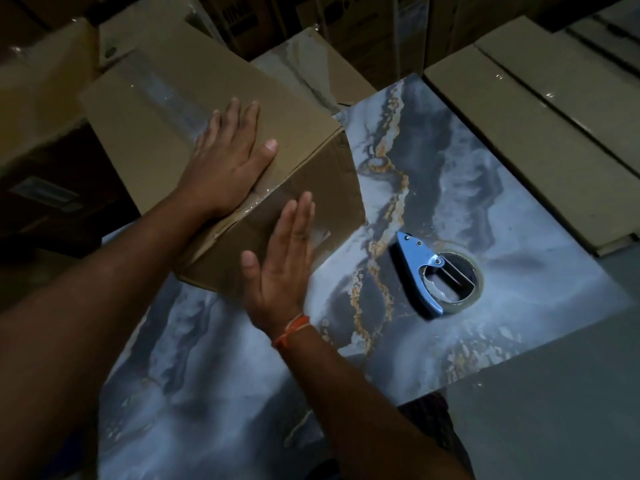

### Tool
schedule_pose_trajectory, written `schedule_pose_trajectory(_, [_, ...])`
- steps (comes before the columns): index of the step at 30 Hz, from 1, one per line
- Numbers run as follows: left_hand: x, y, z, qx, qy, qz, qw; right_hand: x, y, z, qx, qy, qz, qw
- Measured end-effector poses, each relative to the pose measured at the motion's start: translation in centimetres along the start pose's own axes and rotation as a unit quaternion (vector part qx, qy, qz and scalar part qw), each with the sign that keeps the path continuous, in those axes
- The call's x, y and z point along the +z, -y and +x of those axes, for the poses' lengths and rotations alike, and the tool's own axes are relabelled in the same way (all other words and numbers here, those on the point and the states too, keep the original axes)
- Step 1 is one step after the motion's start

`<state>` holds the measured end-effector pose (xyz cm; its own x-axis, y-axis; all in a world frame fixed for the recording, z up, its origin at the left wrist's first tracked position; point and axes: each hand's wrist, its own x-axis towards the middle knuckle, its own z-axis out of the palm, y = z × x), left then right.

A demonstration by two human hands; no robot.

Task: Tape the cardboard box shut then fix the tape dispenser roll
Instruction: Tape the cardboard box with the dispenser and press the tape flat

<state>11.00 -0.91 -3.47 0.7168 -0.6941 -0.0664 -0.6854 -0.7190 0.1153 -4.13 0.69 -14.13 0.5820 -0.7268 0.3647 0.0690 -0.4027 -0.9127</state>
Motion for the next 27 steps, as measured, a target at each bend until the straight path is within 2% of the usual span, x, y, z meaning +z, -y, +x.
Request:
schedule_pose_trajectory(2, [0.0,0.0,0.1,-0.002,-0.003,0.002,1.000,1.9,-1.6,-0.4,0.052,-0.029,0.020,0.998])
schedule_pose_trajectory(5, [0.0,0.0,0.0,-0.003,-0.009,0.004,1.000,3.6,-4.0,-1.5,0.178,-0.070,0.080,0.978])
schedule_pose_trajectory(9, [0.3,-0.2,0.0,-0.003,-0.008,-0.001,1.000,3.9,-6.1,-3.1,0.284,-0.026,0.068,0.956])
schedule_pose_trajectory(12, [0.3,-0.1,0.0,-0.005,-0.006,-0.003,1.000,2.5,-6.1,-3.3,0.300,0.010,0.053,0.952])
schedule_pose_trajectory(14, [0.1,0.0,-0.4,0.003,-0.010,-0.009,1.000,0.8,-4.4,-2.9,0.260,0.009,0.028,0.965])
schedule_pose_trajectory(15, [-0.1,0.1,-0.6,0.014,-0.011,-0.009,1.000,-0.2,-3.1,-2.4,0.212,0.001,0.014,0.977])
schedule_pose_trajectory(17, [-0.6,0.6,-1.5,0.045,0.002,-0.016,0.999,-1.9,-0.1,-1.0,0.090,-0.001,-0.005,0.996])
schedule_pose_trajectory(19, [-1.2,1.4,-3.1,0.090,0.024,-0.020,0.995,-2.7,2.6,0.8,-0.032,0.011,-0.026,0.999])
schedule_pose_trajectory(22, [-2.1,3.0,-6.0,0.138,0.031,-0.026,0.990,-2.5,4.1,2.8,-0.127,0.039,-0.111,0.985])
schedule_pose_trajectory(25, [-2.5,4.7,-7.1,0.120,0.023,-0.021,0.992,-2.4,2.7,3.7,-0.183,0.070,-0.241,0.950])
schedule_pose_trajectory(27, [-2.7,5.3,-6.5,0.100,0.025,0.007,0.995,-2.8,1.7,4.1,-0.213,0.084,-0.285,0.931])
